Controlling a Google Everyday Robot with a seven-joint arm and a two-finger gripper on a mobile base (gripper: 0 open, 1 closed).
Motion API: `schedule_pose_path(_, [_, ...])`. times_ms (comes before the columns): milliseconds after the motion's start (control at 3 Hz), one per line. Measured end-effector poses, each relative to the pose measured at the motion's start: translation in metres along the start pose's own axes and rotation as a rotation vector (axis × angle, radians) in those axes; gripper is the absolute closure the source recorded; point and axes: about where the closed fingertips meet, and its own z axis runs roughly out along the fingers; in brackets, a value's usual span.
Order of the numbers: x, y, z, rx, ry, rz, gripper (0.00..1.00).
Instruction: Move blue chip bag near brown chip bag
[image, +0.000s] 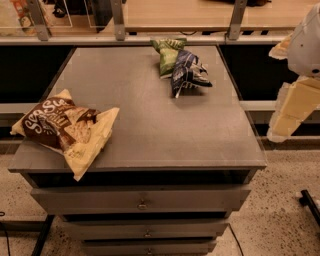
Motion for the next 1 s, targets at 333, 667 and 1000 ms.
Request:
schedule_pose_path(333, [-0.019, -0.032, 0.012, 0.073, 0.022, -0.034, 0.00])
schedule_pose_path(667, [-0.036, -0.077, 0.038, 0.149, 0.034, -0.059, 0.00])
schedule_pose_path(1000, [-0.051, -0.122, 0.070, 0.200, 0.047, -0.075, 0.00])
